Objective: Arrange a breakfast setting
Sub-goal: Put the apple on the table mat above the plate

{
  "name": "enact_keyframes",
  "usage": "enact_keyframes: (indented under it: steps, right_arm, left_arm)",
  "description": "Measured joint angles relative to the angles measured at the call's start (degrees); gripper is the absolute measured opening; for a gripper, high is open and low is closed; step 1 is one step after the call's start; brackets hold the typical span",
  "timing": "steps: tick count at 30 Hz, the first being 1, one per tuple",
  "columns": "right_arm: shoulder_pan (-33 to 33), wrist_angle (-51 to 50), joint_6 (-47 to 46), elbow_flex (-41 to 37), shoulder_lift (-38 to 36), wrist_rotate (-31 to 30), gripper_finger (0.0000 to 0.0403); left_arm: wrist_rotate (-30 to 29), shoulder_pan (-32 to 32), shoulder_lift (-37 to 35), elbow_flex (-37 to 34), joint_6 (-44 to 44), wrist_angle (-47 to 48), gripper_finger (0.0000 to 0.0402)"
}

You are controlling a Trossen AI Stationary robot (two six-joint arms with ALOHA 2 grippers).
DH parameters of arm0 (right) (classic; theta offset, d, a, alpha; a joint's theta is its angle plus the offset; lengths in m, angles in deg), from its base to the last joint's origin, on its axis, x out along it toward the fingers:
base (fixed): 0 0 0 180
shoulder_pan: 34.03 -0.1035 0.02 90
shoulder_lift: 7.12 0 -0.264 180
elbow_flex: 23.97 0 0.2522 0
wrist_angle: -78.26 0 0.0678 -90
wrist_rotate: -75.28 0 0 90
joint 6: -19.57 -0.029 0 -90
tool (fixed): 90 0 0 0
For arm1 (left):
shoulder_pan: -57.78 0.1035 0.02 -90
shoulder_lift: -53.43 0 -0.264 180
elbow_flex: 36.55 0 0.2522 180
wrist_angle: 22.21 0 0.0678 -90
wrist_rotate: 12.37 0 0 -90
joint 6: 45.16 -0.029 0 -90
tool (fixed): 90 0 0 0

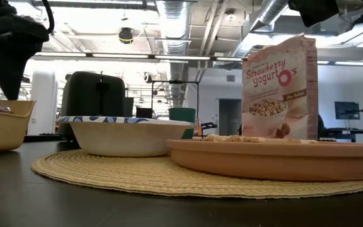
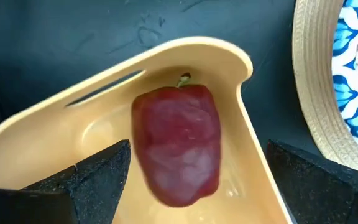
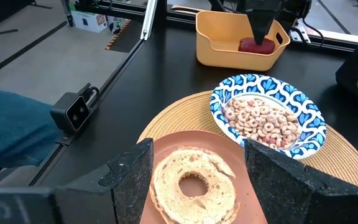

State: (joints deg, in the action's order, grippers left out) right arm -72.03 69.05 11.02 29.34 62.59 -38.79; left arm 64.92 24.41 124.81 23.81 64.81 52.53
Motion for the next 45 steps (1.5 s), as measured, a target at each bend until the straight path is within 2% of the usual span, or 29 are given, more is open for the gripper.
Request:
enact_keyframes:
  steps: [18, 21, 28, 31, 35, 39, 42, 45]
  right_arm:
    - [0.0, 0.33, 0.0, 0.0, -0.02, 0.0, 0.0279]
    - [0.01, 0.4, -0.01, 0.0, -0.02, 0.0, 0.0279]
    - [0.0, 0.4, -0.02, 0.0, -0.02, 0.01, 0.0279]
    - [0.01, 0.4, -0.02, 0.0, -0.02, 0.01, 0.0279]
    - [0.0, 0.4, -0.04, 0.0, -0.02, 0.01, 0.0279]
    - [0.0, 0.4, -0.04, 0.0, -0.02, 0.0, 0.0279]
    - [0.0, 0.42, -0.04, 0.0, -0.02, 0.0, 0.0279]
    - [0.07, 0.44, -0.07, 0.0, -0.02, 0.0, 0.0279]
  left_arm:
    - [3.25, 0.11, 11.68, 0.0, -4.68, 0.05, 0.0354]
    - [1.95, 0.11, 12.26, 0.0, -4.76, -0.73, 0.0331]
    - [1.02, 0.11, 12.25, 0.0, -6.87, -0.68, 0.0239]
    - [2.03, 0.1, 12.24, 0.63, -8.02, 0.61, 0.0229]
    - [2.34, -0.71, 12.13, 4.51, -8.88, 6.19, 0.0229]
    - [0.73, -1.94, 12.11, 11.31, -9.98, 13.19, 0.024]
    - [-2.78, -2.96, 12.11, 17.0, -10.66, 17.28, 0.0241]
    - [-9.72, -4.02, 12.07, 22.12, -14.68, 17.97, 0.0241]
